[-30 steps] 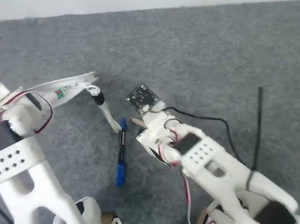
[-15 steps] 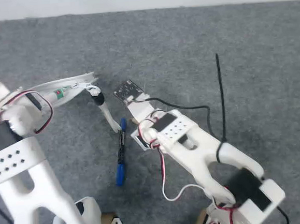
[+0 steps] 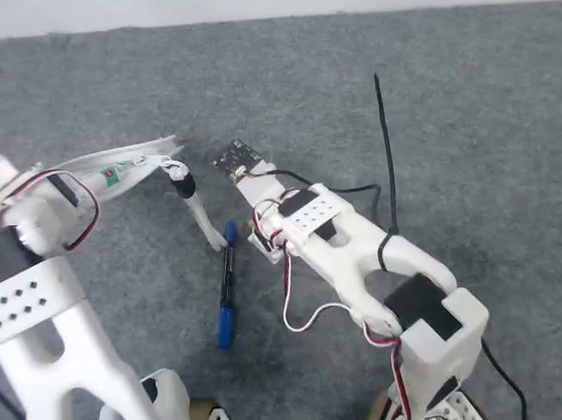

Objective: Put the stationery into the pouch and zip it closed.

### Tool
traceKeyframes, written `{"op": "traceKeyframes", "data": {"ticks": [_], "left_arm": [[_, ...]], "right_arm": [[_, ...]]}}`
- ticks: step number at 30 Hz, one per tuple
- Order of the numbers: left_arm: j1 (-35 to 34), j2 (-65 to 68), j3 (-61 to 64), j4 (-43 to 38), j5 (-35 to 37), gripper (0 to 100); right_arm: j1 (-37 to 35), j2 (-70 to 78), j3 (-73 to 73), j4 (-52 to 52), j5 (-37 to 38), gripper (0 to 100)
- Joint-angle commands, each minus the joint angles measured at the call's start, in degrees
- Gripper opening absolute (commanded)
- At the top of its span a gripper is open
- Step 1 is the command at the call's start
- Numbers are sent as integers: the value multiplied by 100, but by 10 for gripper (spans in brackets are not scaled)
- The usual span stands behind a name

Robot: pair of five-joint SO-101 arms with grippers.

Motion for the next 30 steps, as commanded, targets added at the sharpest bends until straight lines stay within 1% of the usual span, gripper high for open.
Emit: {"op": "traceKeyframes", "data": {"ticks": [1, 5, 9, 11, 14, 15, 20, 25, 27, 30], "left_arm": [[-44, 35, -31, -185, 62, 10], [-44, 35, -31, -185, 62, 10], [-44, 35, -31, -176, 62, 10], [-44, 35, -31, -185, 62, 10], [-44, 35, -31, -185, 62, 10], [-44, 35, -31, -185, 62, 10], [-44, 35, -31, -185, 62, 10], [-44, 35, -31, -185, 62, 10], [-44, 35, -31, -176, 62, 10], [-44, 35, -31, -176, 62, 10]], "right_arm": [[31, -22, -273, 75, 105, 38], [75, -22, -237, 92, 105, 17], [101, -40, -264, 426, 35, 17], [101, -40, -264, 558, -299, 17], [92, -40, -273, 725, -1046, 17], [84, -40, -273, 804, -1125, 17], [101, -31, -273, 1235, -1116, 27], [84, 22, -273, 1886, -1125, 136], [84, 22, -273, 2000, -1125, 133], [75, 22, -273, 2018, -1125, 84]]}}
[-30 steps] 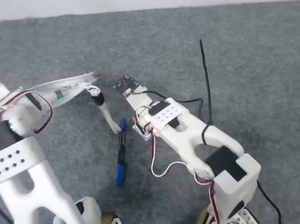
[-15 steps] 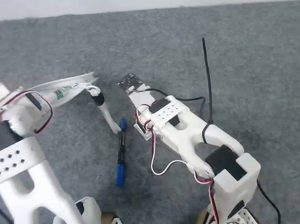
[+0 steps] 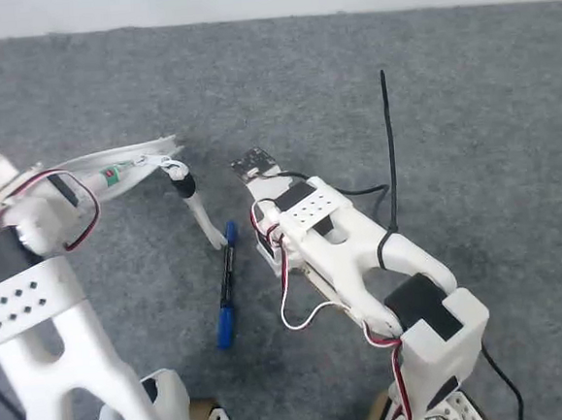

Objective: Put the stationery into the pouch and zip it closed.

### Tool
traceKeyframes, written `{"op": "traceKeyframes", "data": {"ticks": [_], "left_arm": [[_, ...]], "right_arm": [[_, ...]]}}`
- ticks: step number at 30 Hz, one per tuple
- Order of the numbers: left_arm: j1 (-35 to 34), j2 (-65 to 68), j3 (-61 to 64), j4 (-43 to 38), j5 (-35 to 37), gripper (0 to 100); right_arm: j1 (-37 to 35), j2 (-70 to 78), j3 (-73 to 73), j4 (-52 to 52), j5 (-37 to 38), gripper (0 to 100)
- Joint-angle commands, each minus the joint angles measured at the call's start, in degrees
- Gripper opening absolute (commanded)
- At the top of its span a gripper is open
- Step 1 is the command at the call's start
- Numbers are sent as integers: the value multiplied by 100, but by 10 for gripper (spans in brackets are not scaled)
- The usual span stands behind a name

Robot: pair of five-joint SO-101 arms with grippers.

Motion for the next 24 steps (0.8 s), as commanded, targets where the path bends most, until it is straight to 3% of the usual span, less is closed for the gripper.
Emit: {"op": "traceKeyframes", "data": {"ticks": [1, 11, 24], "left_arm": [[-44, 35, -31, -176, 62, 10], [-44, 35, -31, -176, 62, 10], [-18, 18, -22, -158, 62, 10]], "right_arm": [[66, 13, 9, 198, -70, 65], [-110, -48, 18, 277, -88, 6], [-426, -57, -1371, 2404, -70, 6]]}}
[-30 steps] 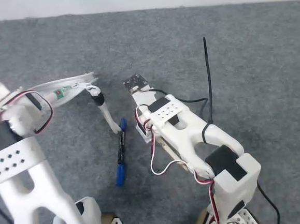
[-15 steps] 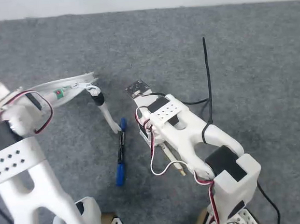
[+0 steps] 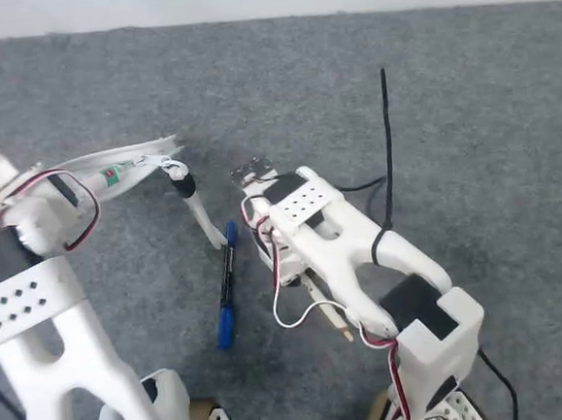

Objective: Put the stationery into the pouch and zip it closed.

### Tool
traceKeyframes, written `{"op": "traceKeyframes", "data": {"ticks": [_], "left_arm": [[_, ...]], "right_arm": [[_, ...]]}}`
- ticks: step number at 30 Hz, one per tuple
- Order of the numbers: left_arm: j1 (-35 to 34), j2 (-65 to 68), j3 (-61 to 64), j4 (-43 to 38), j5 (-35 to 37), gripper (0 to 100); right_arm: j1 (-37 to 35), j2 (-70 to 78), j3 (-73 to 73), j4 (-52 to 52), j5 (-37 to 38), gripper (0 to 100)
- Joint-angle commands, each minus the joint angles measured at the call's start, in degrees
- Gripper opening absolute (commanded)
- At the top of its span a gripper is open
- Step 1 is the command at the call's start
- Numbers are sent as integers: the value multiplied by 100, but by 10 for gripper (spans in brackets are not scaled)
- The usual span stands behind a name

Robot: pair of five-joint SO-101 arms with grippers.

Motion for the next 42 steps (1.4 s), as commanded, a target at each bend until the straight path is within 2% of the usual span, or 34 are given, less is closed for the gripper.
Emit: {"op": "traceKeyframes", "data": {"ticks": [1, 18, 24, 33, 42], "left_arm": [[-18, 9, -22, -158, 62, 10], [202, 0, -22, -62, 62, 10], [281, -9, -48, 35, 62, 10], [413, -9, -40, 44, 62, 10], [413, -9, -40, 35, 53, 10]], "right_arm": [[-251, -75, -607, 629, -35, 6], [-321, -75, -1969, 2246, -35, 6], [-312, -207, -2048, 2316, -62, 6], [-303, -1727, -1196, 2255, -44, 6], [-312, -2519, -1134, 2264, -62, 6]]}}
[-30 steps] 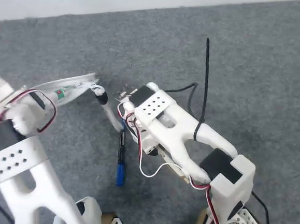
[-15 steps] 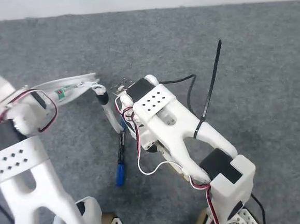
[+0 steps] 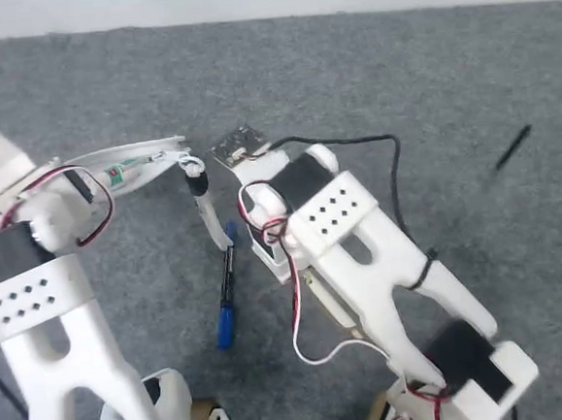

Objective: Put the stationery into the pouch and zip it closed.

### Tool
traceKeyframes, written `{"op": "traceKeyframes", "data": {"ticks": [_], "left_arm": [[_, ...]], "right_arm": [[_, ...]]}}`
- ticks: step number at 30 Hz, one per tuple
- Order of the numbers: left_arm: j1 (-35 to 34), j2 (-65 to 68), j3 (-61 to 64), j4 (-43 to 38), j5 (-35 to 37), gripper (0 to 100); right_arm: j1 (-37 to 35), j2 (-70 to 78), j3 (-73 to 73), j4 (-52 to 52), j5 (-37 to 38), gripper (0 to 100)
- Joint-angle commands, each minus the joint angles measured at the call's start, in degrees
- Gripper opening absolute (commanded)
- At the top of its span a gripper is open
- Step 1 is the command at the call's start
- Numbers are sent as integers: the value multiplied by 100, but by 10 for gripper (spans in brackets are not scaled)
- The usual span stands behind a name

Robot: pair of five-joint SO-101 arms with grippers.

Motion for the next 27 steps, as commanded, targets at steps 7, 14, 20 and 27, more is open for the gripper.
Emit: {"op": "traceKeyframes", "data": {"ticks": [7, 14, 20, 27], "left_arm": [[35, -9, -31, 26, 53, 10], [26, -9, -31, 35, 53, 10], [44, -9, -22, 70, 44, 10], [431, -9, -31, 220, 26, 10]], "right_arm": [[-198, -1367, -62, 66, -88, 6], [-593, -2264, -35, -699, -88, 6], [-593, -2791, -35, -1393, -88, 6], [-593, -3213, -26, -2167, -88, 6]]}}
